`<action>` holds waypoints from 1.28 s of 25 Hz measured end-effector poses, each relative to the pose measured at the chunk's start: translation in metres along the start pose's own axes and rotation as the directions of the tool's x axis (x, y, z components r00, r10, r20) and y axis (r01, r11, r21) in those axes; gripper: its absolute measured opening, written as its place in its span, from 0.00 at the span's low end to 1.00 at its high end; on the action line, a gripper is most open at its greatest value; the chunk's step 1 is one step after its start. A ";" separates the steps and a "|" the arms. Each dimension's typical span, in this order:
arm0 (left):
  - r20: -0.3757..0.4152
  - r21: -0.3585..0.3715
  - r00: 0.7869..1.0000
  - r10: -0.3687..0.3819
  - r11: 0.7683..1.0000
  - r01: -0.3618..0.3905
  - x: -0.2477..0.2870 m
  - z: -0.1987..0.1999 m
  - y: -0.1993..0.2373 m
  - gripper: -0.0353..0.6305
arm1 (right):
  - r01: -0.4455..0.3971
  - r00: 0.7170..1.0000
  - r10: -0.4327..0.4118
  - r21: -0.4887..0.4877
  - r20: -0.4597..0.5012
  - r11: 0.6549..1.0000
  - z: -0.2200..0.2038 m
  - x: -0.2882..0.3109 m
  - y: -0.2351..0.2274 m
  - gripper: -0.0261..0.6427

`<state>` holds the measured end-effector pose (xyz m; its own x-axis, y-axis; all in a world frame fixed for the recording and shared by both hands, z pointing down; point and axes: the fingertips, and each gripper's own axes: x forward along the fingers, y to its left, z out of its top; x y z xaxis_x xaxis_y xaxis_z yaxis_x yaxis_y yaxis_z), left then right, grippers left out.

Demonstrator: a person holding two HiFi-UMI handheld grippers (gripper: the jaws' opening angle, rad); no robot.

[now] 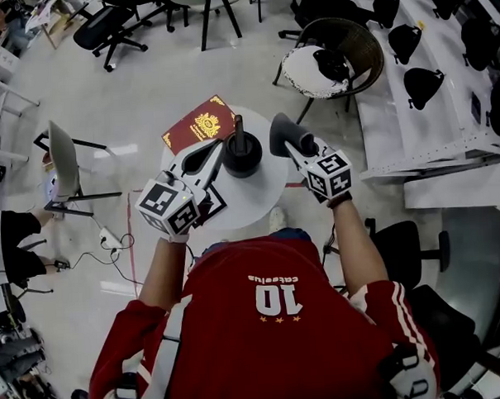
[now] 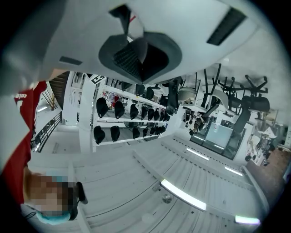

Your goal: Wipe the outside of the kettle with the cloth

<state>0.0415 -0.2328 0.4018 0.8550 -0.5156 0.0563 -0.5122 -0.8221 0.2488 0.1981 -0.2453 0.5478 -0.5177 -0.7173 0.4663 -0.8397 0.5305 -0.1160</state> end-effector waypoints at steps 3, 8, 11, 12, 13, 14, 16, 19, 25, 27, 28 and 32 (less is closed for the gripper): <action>-0.008 0.009 1.000 0.028 1.000 -0.028 0.012 -0.001 0.006 0.06 | -0.015 1.000 0.015 -0.003 -0.025 1.000 -0.009 0.014 -0.020 0.10; -0.009 0.003 0.996 0.083 0.997 -0.083 0.024 -0.003 0.019 0.06 | -0.066 0.994 0.062 -0.037 -0.086 0.997 -0.026 0.044 -0.039 0.10; -0.009 -0.001 0.993 0.117 0.993 -0.117 0.028 -0.005 0.027 0.06 | -0.111 0.986 0.101 -0.071 -0.131 0.991 -0.037 0.065 -0.043 0.10; -0.010 -0.002 0.992 0.129 0.992 -0.129 0.029 -0.006 0.030 0.06 | -0.128 0.983 0.116 -0.081 -0.144 0.988 -0.040 0.072 -0.043 0.11; -0.012 -0.005 0.990 0.142 0.990 -0.142 0.029 -0.007 0.033 0.06 | -0.148 0.979 0.132 -0.091 -0.156 0.985 -0.043 0.079 -0.042 0.11; -0.014 -0.008 0.988 0.154 0.988 -0.154 0.030 -0.009 0.036 0.06 | -0.167 0.974 0.149 -0.102 -0.169 0.981 -0.047 0.086 -0.042 0.10; -0.020 -0.014 0.984 0.178 0.984 -0.179 0.031 -0.013 0.040 0.06 | -0.200 0.964 0.170 -0.133 -0.204 0.971 -0.057 0.100 -0.041 0.11; -0.039 -0.019 0.974 0.221 0.975 -0.222 0.027 -0.020 0.043 0.06 | -0.237 0.947 0.189 -0.165 -0.260 0.958 -0.077 0.121 -0.041 0.10; -0.047 -0.046 0.955 0.294 0.954 -0.296 0.013 -0.030 0.052 0.06 | -0.302 0.920 0.246 -0.150 -0.305 0.941 -0.100 0.150 -0.037 0.10; -0.052 -0.047 0.948 0.314 0.948 -0.316 0.009 -0.032 0.055 0.06 | -0.320 0.912 0.265 -0.140 -0.314 0.937 -0.106 0.159 -0.035 0.10; -0.056 -0.046 0.945 0.323 0.944 -0.325 0.007 -0.033 0.056 0.06 | -0.328 0.908 0.273 -0.134 -0.318 0.935 -0.109 0.163 -0.035 0.10; -0.067 -0.045 0.931 0.358 0.931 -0.361 -0.002 -0.036 0.059 0.06 | -0.354 0.894 0.299 -0.117 -0.333 0.928 -0.120 0.179 -0.032 0.10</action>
<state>0.0127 -0.2718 0.4513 0.6182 -0.7584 0.2064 -0.7823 -0.5683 0.2551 0.1519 -0.3364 0.7401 -0.6597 -0.3326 0.6739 -0.5767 0.7990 -0.1702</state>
